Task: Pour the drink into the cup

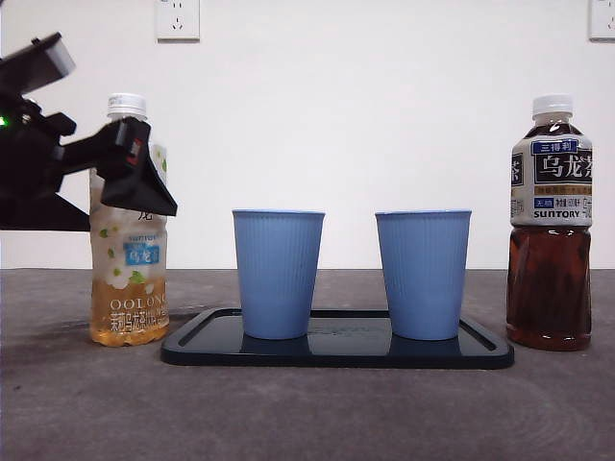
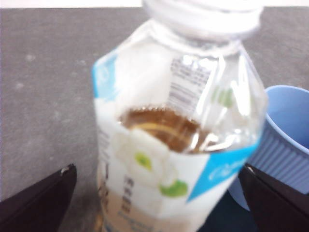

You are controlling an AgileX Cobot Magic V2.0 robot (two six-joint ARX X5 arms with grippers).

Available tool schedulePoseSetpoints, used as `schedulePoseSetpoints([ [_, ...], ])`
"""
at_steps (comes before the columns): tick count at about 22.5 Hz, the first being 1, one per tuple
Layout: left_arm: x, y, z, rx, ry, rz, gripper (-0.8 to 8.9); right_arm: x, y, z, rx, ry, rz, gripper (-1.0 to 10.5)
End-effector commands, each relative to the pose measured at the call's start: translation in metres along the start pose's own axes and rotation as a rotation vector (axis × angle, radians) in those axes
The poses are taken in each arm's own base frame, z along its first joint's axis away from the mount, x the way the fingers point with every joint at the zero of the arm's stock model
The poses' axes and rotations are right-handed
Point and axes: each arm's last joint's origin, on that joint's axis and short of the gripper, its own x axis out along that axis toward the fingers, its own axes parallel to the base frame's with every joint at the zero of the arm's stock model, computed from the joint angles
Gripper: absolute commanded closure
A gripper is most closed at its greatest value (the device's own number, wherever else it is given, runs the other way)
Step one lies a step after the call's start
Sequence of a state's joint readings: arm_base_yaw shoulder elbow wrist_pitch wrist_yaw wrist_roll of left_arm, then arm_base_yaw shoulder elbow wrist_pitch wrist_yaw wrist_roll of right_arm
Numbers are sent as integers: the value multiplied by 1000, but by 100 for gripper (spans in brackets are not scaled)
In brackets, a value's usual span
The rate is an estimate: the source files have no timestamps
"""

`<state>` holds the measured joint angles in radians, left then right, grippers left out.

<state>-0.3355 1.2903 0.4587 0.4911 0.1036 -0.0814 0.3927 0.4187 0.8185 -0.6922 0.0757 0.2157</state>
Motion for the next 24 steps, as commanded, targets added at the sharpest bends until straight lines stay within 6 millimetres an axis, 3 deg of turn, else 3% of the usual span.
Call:
schedulePoseSetpoints([
  [1, 8, -1, -3, 26, -21, -6, 283, -2, 1, 4, -15, -21, 6, 458],
  [8, 19, 1, -6, 52, -75, -8, 310, -2, 1, 4, -22, -22, 5, 458],
  [16, 23, 2, -9, 54, -78, -8, 640, -2, 1, 4, -22, -21, 6, 458],
  [24, 14, -7, 0, 60, -70, -32, 660, -2, 1, 4, -20, -18, 15, 458],
])
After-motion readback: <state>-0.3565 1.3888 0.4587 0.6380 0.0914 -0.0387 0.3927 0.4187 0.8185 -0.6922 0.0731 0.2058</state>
